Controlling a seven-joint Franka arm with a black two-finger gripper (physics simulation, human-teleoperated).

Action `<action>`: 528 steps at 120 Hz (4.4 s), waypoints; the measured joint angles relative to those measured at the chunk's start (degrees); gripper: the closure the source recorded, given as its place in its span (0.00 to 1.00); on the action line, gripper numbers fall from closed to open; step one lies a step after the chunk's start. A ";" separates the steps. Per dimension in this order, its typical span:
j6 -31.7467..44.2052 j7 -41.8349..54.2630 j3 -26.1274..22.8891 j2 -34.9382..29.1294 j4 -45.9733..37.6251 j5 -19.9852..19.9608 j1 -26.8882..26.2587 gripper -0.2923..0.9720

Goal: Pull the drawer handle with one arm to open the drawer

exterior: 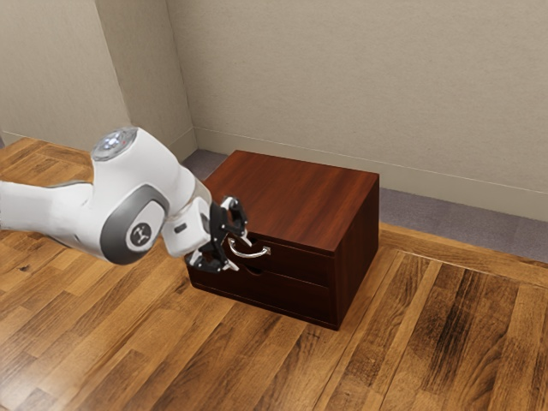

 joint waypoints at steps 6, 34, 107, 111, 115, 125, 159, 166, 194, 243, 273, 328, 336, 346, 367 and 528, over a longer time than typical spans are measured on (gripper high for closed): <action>0.32 -0.07 -0.08 0.53 0.06 -0.07 0.01 0.56; 1.53 -0.40 -0.13 3.48 0.97 -0.16 0.01 0.57; 3.37 -1.14 0.16 6.16 2.13 -0.03 0.43 0.57; 3.43 -1.17 0.19 6.23 2.17 -0.02 0.45 0.58; 3.48 -1.20 0.21 6.33 2.22 -0.01 0.49 0.58; 3.58 -1.25 0.51 6.45 2.46 0.01 0.39 0.59; 3.72 -1.38 1.60 7.13 3.00 0.04 0.45 0.60; 3.73 -1.41 1.80 7.26 3.02 0.05 0.61 0.59; 3.79 -1.48 1.90 8.12 3.35 0.07 0.56 0.61; 3.98 -1.63 2.06 9.23 3.62 0.05 0.54 0.69; 4.03 -2.02 2.15 9.05 3.60 0.04 0.52 0.72; 4.01 -2.43 2.16 7.35 2.39 -0.03 0.54 0.78; 3.95 -2.47 2.16 7.08 2.09 -0.03 0.51 0.78; 3.83 -2.52 2.16 6.66 1.70 -0.03 0.45 0.78; 3.64 -2.60 2.16 5.76 0.73 -0.02 0.42 0.79; 2.89 -4.59 1.07 -8.55 -13.55 -0.06 -2.16 0.84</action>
